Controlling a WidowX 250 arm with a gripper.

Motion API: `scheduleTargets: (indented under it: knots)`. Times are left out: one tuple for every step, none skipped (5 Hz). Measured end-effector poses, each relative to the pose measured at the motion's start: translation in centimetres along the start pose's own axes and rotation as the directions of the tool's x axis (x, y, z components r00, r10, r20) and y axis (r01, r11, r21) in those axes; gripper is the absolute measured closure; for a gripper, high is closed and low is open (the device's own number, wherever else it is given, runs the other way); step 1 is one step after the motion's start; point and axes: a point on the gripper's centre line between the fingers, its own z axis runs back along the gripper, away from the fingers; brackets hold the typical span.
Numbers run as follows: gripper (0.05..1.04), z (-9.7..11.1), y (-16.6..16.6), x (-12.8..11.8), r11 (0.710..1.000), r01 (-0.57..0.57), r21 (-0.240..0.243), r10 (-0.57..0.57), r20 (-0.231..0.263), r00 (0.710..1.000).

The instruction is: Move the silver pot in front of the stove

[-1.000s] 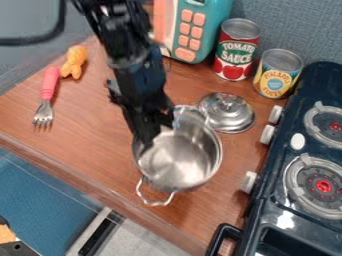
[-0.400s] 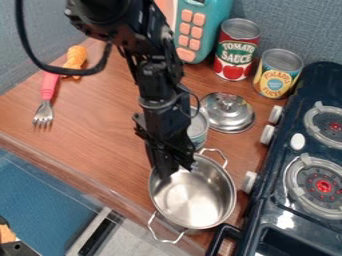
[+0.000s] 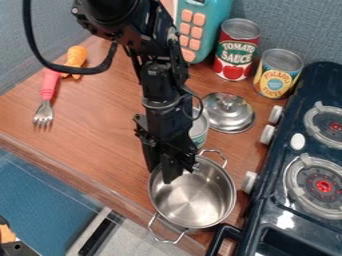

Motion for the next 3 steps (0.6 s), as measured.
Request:
scheduleTargets:
  knots:
    - [0.221,1.0,0.3,0.2,1.0,-0.019,0.008,0.019,0.022,1.0]
    - [0.075,2.7,0.8,0.8,0.999,-0.033,0.013,0.032,0.067,0.997]
    - [0.079,5.8,0.7,1.6,1.0,-0.014,0.018,0.012,0.142,0.99]
